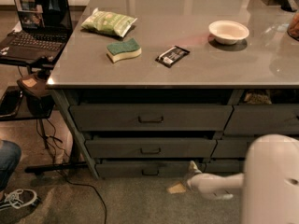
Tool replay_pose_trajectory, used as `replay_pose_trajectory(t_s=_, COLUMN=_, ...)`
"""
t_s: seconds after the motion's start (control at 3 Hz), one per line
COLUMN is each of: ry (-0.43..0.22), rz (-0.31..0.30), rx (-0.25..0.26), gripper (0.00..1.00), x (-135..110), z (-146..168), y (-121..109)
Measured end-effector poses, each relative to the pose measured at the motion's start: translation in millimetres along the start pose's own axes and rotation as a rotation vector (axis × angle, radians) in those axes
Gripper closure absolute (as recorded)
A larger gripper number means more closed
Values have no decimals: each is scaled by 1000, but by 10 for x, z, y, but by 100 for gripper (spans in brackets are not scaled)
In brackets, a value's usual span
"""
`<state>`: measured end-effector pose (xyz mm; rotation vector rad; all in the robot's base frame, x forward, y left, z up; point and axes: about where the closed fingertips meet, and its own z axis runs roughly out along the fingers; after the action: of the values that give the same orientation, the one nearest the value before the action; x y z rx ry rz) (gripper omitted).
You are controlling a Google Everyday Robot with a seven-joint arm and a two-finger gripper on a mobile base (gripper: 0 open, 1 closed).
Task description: Open bottom drawer
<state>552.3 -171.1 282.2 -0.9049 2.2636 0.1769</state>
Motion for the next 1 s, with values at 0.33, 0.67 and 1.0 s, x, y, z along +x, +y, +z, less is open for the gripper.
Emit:
replay_pose_trajectory(t_s=0.33, ry=35, rz=-216, rx=-84, gripper=0, x=-292, z=297, y=164)
replay_pose_trajectory(t_s=0.67, ry=32, rz=-213, rx=-83, gripper=0, x=-275, z=319, y=159)
replay_pose_trajectory(t_s=1.0, ry=32, rz=-213, rx=-83, gripper=0, x=-275, z=319, y=160)
